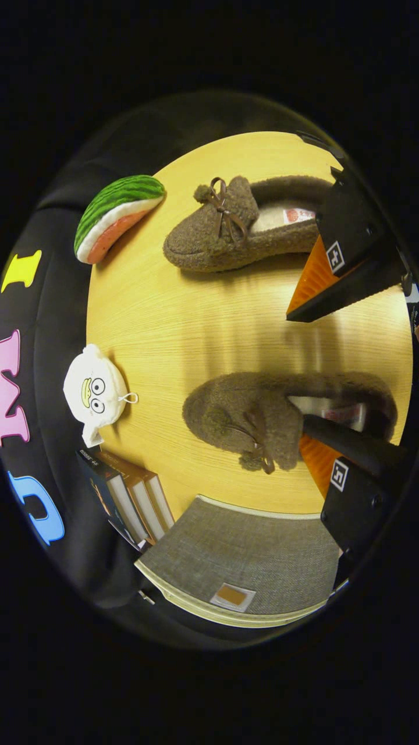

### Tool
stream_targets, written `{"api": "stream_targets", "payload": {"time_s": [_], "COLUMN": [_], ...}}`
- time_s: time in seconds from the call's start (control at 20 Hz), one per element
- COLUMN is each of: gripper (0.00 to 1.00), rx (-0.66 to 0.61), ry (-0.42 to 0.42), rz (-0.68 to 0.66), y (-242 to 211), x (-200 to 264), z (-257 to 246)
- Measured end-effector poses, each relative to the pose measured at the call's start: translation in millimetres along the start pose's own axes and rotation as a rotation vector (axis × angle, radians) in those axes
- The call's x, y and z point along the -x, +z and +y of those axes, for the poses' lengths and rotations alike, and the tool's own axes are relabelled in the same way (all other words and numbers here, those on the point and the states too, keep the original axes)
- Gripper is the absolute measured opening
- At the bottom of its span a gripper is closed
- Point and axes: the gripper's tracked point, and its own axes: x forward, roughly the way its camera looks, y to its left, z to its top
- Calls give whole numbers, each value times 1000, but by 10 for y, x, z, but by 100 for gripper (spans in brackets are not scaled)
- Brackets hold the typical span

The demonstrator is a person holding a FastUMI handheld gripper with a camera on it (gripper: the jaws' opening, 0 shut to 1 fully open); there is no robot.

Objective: Open the storage box then place both shoes into the box .Put the left shoe in first, then the right shoe, with the right side of both shoes facing outward in a uniform manner.

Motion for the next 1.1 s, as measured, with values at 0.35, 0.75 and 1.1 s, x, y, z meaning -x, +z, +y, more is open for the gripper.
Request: {"api": "stream_targets", "payload": {"time_s": [0.35, 0.75, 1.1], "gripper": [30, 5, 5], "rx": [-123, -269, -418], "ry": [107, 159, 383], "rz": [45, 20, -110], "y": [4, 148, 1019], "x": [-138, 257, 1383], "z": [174, 257, 847]}}
